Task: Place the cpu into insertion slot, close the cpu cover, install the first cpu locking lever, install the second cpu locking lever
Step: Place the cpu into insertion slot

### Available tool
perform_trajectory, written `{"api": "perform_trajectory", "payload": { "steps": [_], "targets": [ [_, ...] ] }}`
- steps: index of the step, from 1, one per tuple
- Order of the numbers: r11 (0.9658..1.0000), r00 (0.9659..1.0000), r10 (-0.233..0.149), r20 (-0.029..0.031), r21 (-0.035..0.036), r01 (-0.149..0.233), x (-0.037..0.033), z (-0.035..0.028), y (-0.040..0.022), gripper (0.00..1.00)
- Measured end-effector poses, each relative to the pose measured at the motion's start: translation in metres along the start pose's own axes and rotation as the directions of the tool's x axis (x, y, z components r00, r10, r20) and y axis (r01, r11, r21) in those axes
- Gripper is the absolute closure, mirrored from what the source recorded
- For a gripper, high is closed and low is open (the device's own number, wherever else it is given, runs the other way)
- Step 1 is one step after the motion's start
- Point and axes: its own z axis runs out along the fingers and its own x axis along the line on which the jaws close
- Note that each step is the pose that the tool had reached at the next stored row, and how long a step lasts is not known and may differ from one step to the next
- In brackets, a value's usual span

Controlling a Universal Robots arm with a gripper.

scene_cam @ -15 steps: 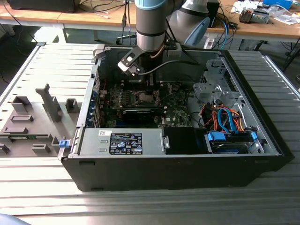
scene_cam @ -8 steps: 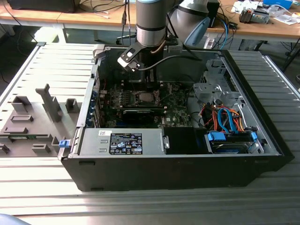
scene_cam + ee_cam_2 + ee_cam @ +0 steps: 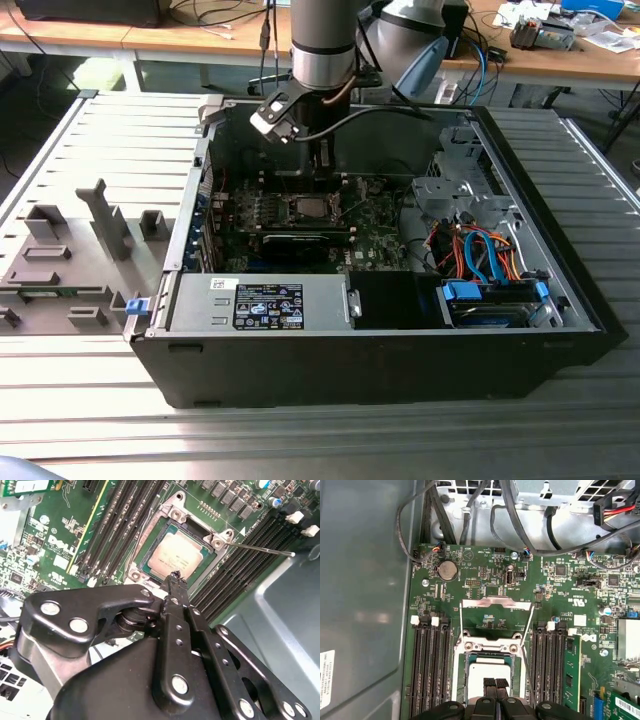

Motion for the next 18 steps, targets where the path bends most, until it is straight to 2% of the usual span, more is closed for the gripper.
{"api": "perform_trajectory", "payload": {
  "steps": [13,18],
  "targets": [
    [1.0000,1.0000,0.000,0.0001,0.0001,0.000,-0.0004,-0.0184,0.0009,0.89],
    [1.0000,1.0000,0.000,0.0002,0.0001,0.000,-0.0007,-0.0292,0.0014,0.89]
  ]
}}
